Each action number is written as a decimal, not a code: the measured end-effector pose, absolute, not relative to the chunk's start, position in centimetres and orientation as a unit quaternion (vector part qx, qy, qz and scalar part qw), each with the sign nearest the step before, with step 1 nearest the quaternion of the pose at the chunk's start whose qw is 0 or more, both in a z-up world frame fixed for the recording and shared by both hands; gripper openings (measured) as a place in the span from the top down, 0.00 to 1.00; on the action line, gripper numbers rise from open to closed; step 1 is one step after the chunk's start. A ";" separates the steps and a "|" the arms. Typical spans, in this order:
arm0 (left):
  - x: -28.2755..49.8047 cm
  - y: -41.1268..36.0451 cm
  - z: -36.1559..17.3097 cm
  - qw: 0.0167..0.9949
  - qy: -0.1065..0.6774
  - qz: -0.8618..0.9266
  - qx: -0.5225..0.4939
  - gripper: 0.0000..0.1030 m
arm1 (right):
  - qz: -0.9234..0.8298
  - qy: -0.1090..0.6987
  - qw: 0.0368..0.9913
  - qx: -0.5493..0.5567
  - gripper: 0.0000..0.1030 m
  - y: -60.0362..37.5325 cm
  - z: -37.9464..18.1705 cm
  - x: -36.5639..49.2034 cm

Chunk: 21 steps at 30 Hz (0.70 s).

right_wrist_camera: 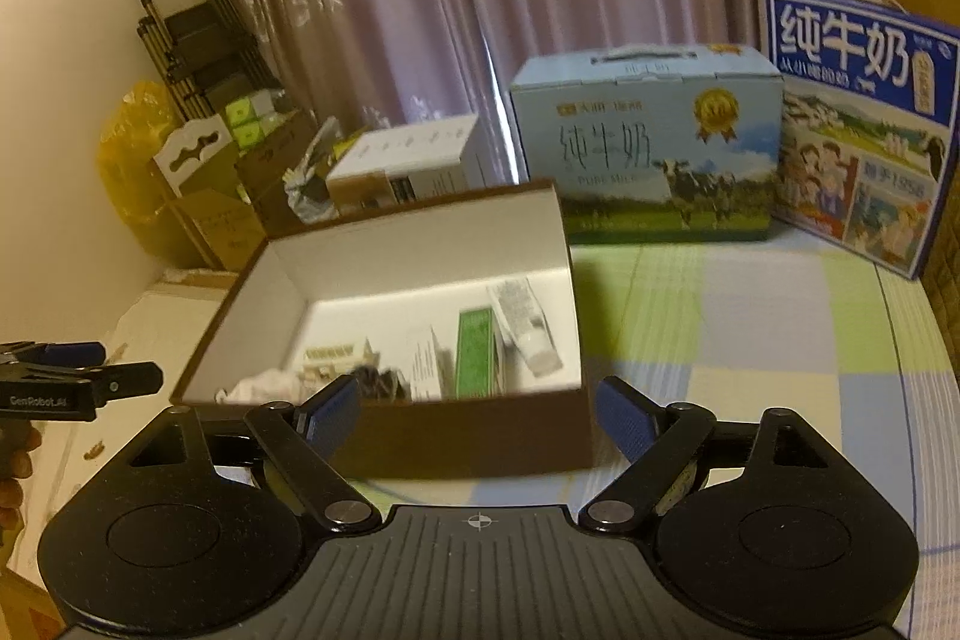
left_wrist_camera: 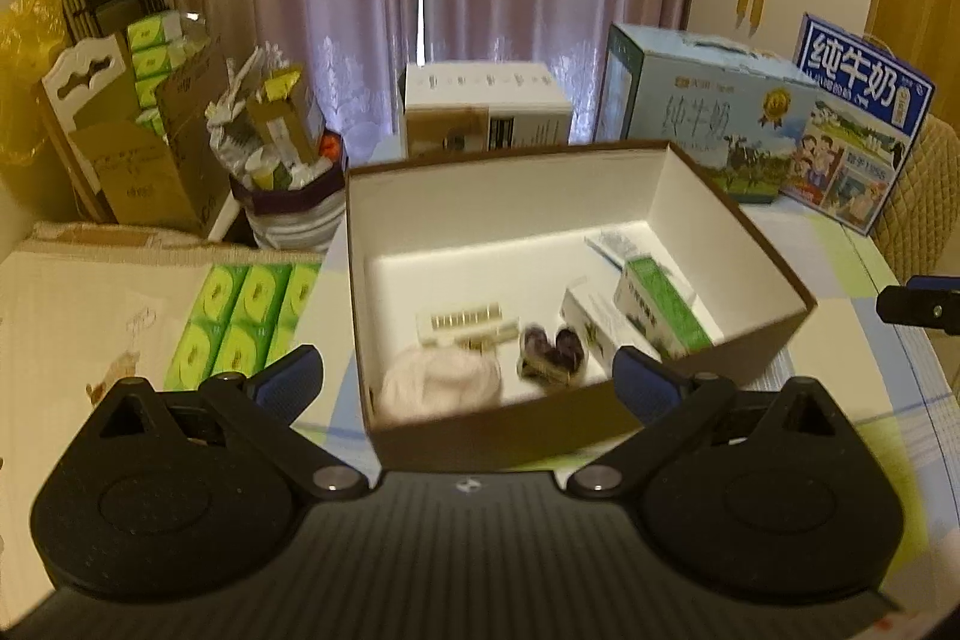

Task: Organize objects
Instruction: 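Withdraw both tools from the box back toward the table items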

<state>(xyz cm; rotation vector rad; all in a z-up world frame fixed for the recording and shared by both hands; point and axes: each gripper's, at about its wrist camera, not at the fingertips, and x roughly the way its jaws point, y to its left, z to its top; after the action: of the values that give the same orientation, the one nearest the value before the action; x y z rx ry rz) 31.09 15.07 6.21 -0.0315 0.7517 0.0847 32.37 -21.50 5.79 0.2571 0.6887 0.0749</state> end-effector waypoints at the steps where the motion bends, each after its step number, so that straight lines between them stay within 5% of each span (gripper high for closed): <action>1: 30.7 15.1 6.0 0.928 0.371 0.041 -0.015 0.02 | 0.036 0.340 0.931 0.126 0.19 -21.4 5.6 32.1; 21: 27.1 14.0 0.4 0.890 0.454 0.034 -0.025 0.02 | 0.061 0.435 0.888 0.137 0.19 -17.5 -0.3 29.3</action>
<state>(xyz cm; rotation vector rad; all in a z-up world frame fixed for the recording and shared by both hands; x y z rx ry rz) 27.06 13.97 0.39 -0.0529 0.9421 0.0709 29.31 -17.54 -0.33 0.2852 0.9042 0.1270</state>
